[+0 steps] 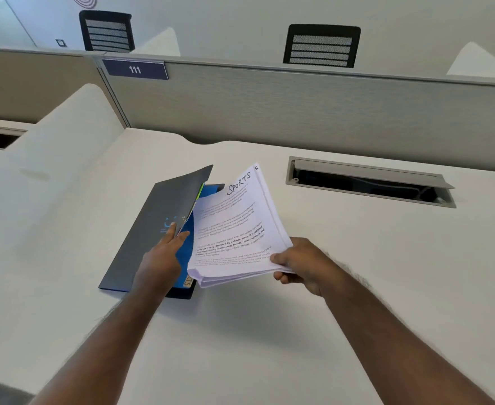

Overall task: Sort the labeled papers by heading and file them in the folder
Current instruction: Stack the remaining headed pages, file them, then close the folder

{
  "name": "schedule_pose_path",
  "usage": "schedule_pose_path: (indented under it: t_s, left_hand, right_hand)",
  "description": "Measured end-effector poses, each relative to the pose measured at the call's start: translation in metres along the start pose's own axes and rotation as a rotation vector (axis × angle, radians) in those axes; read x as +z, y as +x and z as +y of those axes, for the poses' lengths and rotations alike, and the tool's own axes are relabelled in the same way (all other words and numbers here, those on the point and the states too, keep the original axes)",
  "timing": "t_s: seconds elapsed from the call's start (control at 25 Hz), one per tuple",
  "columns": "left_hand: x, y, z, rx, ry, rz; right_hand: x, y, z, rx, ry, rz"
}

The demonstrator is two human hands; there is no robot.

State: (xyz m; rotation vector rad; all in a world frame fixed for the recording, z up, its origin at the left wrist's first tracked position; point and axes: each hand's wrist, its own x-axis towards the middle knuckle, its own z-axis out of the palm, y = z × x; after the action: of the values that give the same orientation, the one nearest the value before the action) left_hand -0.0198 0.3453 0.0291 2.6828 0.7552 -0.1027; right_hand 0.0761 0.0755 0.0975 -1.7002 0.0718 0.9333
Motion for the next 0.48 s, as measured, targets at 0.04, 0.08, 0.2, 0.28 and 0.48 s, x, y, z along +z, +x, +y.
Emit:
schedule_pose_path:
  t_s: [0.04,0.08,0.2,0.28,0.48]
  left_hand:
    - [-0.002,0.0,0.001,-0.009,-0.016,-0.01]
    - [-0.004,-0.001,0.001,-0.01,-0.033,-0.018]
    - [-0.011,-0.001,-0.001,0.04,-0.074,-0.012]
    - [-0.018,0.0,-0.002,0.08,-0.072,-0.01]
    - [-0.032,0.006,0.006,0.09,0.016,-0.086]
  right_hand:
    - [0.001,0.003,-0.008,0.007,-0.017,0.011]
    - [0.002,0.006,-0.016,0.016,-0.037,0.019]
    - [0.011,0.017,-0.034,-0.001,-0.116,0.048]
    - [0.025,0.024,-0.038,-0.039,-0.181,0.081]
    - [0.075,0.036,-0.016,-0.138,-0.198,0.141]
